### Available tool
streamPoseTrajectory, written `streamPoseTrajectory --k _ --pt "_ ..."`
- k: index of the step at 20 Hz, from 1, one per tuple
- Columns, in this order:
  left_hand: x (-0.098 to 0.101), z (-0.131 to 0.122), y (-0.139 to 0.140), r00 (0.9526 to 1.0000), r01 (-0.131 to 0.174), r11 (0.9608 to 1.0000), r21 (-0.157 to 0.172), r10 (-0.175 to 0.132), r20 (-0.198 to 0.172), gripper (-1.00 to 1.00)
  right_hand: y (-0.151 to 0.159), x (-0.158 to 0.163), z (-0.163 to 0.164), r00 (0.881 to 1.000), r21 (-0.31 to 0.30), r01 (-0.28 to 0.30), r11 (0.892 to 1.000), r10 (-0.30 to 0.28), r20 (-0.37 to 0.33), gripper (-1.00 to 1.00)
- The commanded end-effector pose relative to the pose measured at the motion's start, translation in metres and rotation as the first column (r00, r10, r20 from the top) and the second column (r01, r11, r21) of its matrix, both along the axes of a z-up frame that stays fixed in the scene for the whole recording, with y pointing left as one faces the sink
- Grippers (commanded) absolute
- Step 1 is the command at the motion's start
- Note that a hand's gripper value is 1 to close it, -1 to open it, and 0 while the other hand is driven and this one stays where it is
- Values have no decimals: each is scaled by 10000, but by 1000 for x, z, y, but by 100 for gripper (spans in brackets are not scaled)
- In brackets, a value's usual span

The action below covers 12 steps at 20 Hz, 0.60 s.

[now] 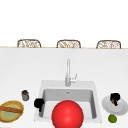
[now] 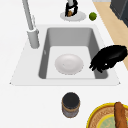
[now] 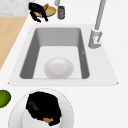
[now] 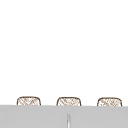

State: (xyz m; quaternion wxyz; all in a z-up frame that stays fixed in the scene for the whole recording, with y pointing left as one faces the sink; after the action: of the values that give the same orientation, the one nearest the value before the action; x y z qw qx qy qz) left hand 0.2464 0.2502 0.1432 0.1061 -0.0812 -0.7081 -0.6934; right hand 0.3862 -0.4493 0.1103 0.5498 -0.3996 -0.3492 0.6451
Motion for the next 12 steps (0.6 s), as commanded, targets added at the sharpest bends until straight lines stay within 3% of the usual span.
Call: streamPoseTrajectory --k 1,2,6,12 --pt "0 0 0 10000 0 10000 0 0 0 0 -4 0 -1 9999 -1 0 10000 0 104 100" --pt "0 0 0 10000 0 10000 0 0 0 0 -3 1 0 9992 17 27 10000 -28 411 100" --pt "0 0 0 10000 0 10000 0 0 0 0 8 -4 27 9996 118 253 9996 -255 147 100" --pt "0 0 0 10000 0 10000 0 0 0 0 49 -11 54 9980 -418 638 9971 -637 47 100"
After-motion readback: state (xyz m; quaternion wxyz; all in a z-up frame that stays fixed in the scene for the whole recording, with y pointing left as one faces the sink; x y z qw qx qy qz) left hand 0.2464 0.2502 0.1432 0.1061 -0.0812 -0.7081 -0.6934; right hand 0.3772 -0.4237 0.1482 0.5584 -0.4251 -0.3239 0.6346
